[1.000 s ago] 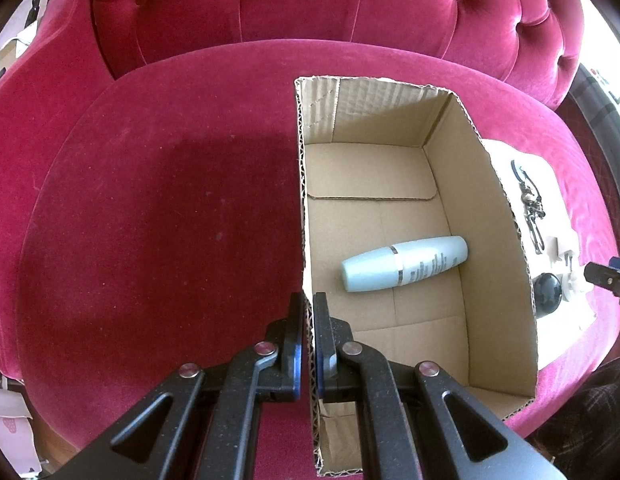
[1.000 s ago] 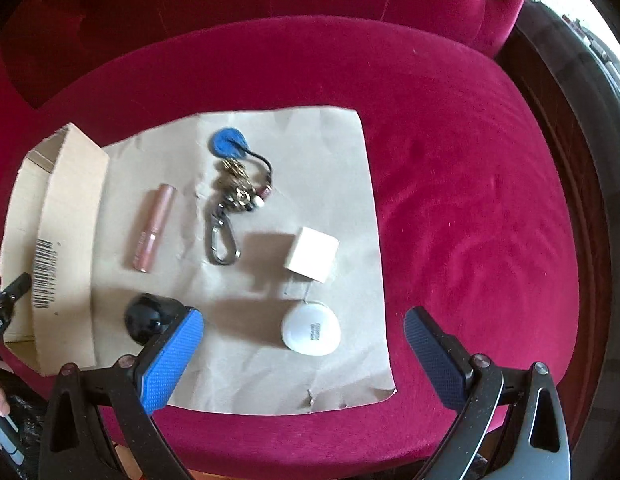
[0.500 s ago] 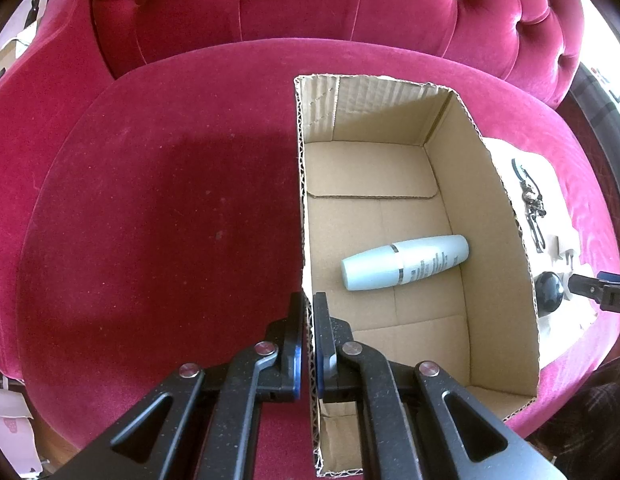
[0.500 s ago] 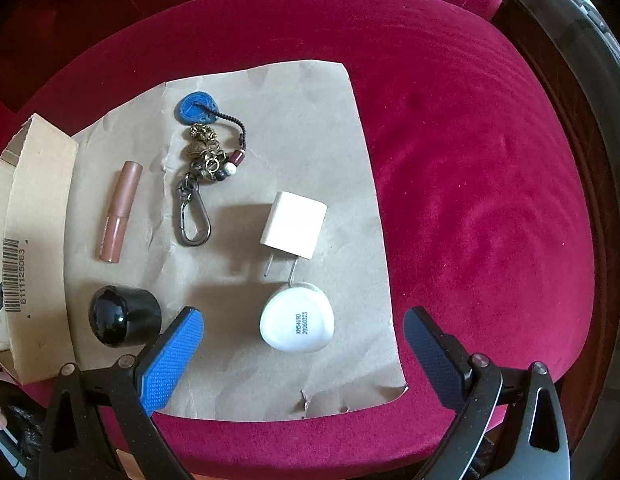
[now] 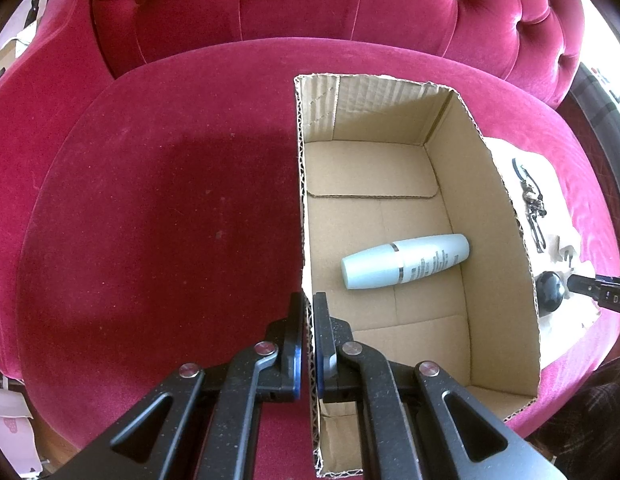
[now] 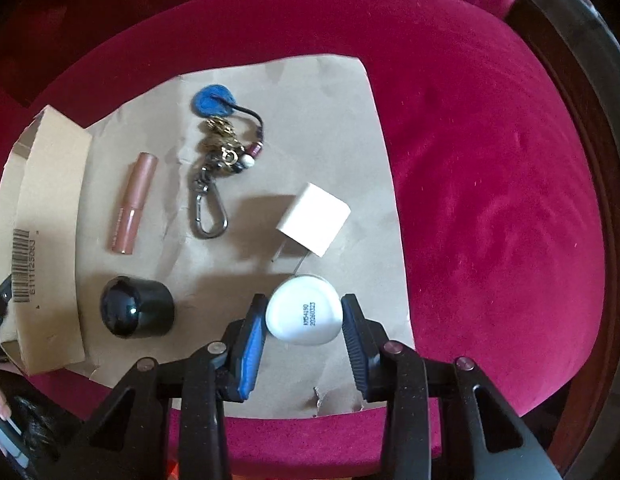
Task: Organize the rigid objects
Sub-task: 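Carry the white round jar into the box and release it with the right tool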
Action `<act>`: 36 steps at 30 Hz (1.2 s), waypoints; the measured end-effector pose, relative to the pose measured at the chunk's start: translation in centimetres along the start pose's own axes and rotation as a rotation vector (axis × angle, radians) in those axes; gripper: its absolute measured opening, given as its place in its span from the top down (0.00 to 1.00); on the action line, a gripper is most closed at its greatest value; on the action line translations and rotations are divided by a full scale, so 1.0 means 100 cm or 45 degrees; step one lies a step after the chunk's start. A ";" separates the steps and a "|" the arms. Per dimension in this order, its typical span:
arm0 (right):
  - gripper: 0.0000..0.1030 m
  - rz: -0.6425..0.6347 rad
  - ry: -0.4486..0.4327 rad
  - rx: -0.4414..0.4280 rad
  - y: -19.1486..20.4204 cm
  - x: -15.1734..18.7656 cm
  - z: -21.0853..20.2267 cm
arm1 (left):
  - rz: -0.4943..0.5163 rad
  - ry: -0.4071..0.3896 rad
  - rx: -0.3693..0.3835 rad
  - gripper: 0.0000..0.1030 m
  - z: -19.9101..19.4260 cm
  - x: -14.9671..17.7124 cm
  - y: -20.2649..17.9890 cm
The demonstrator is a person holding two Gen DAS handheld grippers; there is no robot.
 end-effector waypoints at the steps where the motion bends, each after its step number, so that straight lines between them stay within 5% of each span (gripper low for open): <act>1: 0.62 -0.005 -0.002 0.007 0.000 0.000 -0.001 | 0.000 0.001 0.000 0.96 0.000 0.000 0.000; 17: 0.62 0.007 -0.029 0.010 0.000 -0.006 -0.026 | 0.001 0.002 0.001 0.96 0.000 0.000 0.000; 36: 0.62 -0.130 -0.156 -0.073 0.047 -0.027 -0.088 | -0.001 0.007 0.006 0.96 0.000 0.001 0.000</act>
Point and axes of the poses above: each gripper's, at about its wrist camera, not at the fingertips, and z roughly the way its jaws point, y to its left, x to its underside, the point moved 5 cm from there along z, roughly the way its jaws point, and after that the axes turned 1 degree about -y, right-handed, at the moved point
